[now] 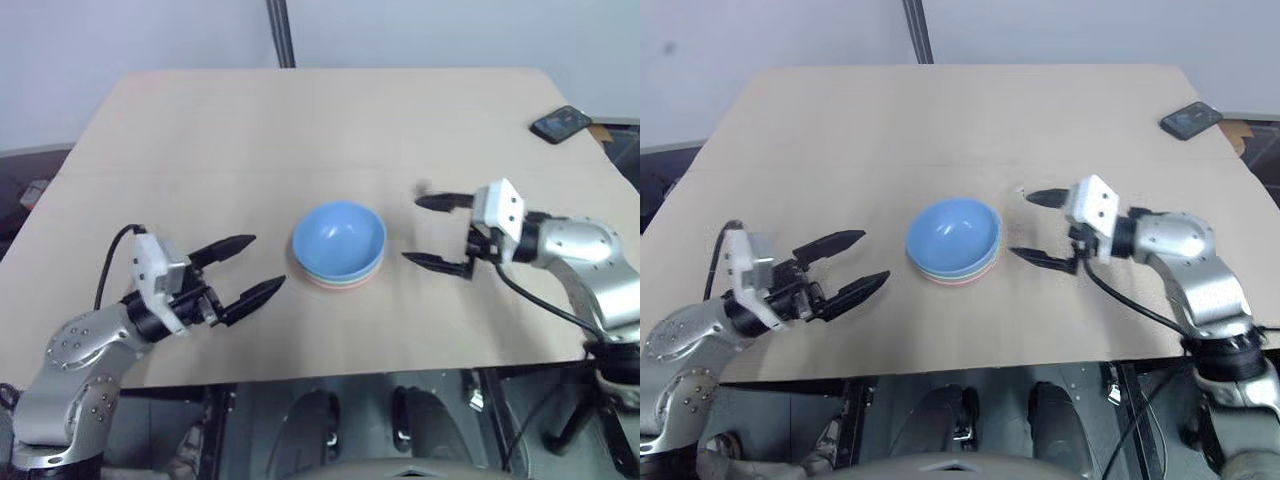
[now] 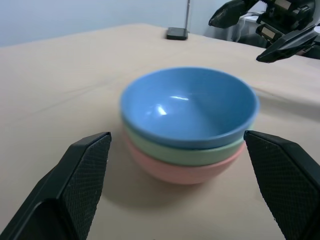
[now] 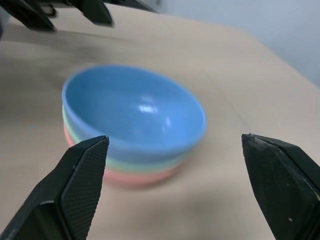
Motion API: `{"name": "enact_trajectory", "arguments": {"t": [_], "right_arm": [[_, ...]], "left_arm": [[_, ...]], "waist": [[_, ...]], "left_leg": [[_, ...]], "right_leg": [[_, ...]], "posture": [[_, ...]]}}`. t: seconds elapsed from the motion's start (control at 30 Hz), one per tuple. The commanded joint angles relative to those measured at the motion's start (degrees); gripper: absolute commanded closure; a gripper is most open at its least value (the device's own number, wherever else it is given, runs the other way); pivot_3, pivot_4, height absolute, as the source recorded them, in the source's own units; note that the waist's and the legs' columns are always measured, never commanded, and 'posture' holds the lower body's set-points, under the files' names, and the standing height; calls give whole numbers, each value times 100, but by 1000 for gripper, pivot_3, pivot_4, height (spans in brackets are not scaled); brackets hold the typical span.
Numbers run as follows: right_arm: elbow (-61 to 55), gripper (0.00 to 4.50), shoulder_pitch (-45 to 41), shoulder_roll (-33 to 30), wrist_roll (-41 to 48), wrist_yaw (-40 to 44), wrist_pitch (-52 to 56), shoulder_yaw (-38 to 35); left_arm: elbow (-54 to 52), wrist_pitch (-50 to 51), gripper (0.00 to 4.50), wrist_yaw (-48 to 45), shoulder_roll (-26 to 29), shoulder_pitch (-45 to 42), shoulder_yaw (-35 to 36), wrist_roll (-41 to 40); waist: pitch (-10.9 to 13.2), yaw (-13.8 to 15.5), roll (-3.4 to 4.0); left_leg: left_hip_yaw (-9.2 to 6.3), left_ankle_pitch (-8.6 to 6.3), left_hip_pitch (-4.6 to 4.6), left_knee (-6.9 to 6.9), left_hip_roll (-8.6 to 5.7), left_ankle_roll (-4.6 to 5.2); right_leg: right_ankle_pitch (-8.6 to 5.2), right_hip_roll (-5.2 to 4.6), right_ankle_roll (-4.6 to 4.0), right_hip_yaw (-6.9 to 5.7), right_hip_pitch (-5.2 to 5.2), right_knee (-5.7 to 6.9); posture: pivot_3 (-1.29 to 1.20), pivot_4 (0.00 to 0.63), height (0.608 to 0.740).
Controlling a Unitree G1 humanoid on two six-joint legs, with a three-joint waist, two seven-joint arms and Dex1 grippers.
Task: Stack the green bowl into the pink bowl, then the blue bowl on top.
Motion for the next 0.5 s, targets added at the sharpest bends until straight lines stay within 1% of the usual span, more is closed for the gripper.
{"name": "enact_trajectory", "arguments": {"t": [0.03,0.17,0.27,0.37,0.5], "right_arm": [[-221,51,582,-329,342,-95,199,-892],[-544,51,1315,-700,763,31,479,-1699],[-776,51,1649,-899,1110,134,668,-2075],[-900,51,1768,-953,1338,136,773,-2200],[-954,51,1698,-938,1417,29,791,-2093]], "left_arm": [[-128,-55,0,76,177,161,458,43],[-176,-98,0,52,275,578,789,225],[-217,-11,0,113,316,793,885,270],[-197,-91,0,76,351,806,868,358],[-180,196,0,170,391,705,747,205]], "waist": [[1,16,1],[0,-3,1],[0,-3,0],[-1,5,-1],[-2,15,-2]], "left_leg": [[3,0,-1,0,-2,1],[12,0,6,0,1,2],[13,-1,9,0,6,3],[12,-6,9,1,6,12],[13,-10,8,1,6,18]], "right_leg": [[0,-1,0,2,-1,-2],[-2,8,2,14,0,-1],[-3,12,3,16,1,-2],[-3,11,3,16,1,-2],[-4,9,3,17,1,-2]], "posture": [[0,150,740],[0,150,740],[0,150,740],[0,150,740],[0,150,740]]}}
